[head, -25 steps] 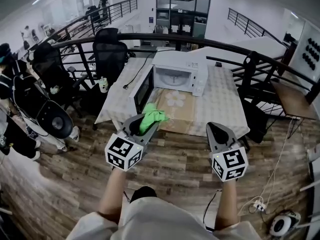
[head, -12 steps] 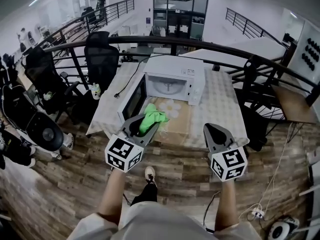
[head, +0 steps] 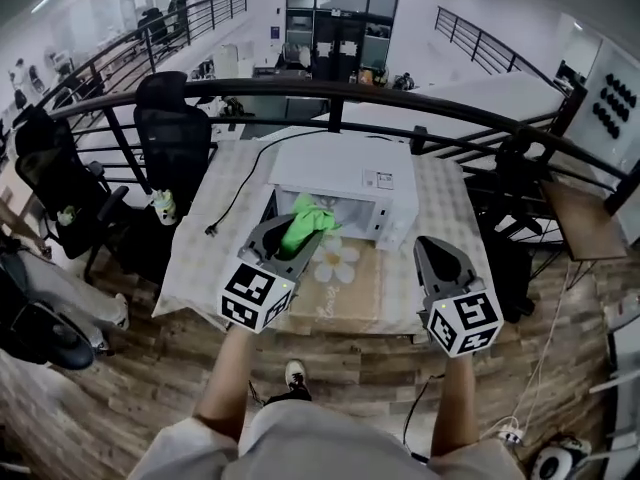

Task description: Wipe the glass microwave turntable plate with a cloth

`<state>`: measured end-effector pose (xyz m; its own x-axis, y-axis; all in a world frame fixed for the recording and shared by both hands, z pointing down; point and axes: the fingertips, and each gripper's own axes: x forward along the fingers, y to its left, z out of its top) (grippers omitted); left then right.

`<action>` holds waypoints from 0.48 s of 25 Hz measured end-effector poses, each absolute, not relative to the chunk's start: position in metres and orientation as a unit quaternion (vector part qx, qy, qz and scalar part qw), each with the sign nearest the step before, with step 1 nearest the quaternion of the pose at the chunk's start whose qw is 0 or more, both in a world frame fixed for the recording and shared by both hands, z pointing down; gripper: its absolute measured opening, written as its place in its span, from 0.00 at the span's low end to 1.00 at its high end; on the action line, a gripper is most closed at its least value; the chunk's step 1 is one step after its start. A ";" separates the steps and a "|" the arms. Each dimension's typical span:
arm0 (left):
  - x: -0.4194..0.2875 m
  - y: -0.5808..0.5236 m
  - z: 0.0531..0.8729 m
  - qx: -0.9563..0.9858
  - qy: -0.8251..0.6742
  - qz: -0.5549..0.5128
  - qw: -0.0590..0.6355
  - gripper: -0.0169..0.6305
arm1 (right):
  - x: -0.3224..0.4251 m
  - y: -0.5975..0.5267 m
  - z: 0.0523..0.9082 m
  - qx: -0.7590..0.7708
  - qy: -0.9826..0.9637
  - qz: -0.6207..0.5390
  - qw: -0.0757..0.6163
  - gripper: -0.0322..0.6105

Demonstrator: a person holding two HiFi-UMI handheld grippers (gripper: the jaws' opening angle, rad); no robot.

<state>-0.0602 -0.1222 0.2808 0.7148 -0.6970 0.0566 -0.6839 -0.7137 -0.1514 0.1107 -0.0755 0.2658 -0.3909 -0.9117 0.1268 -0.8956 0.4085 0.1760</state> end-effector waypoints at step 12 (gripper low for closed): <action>-0.064 -0.244 0.333 -0.923 0.374 -0.094 0.013 0.25 | 0.096 -0.207 0.316 0.540 -0.832 0.009 0.130 0.07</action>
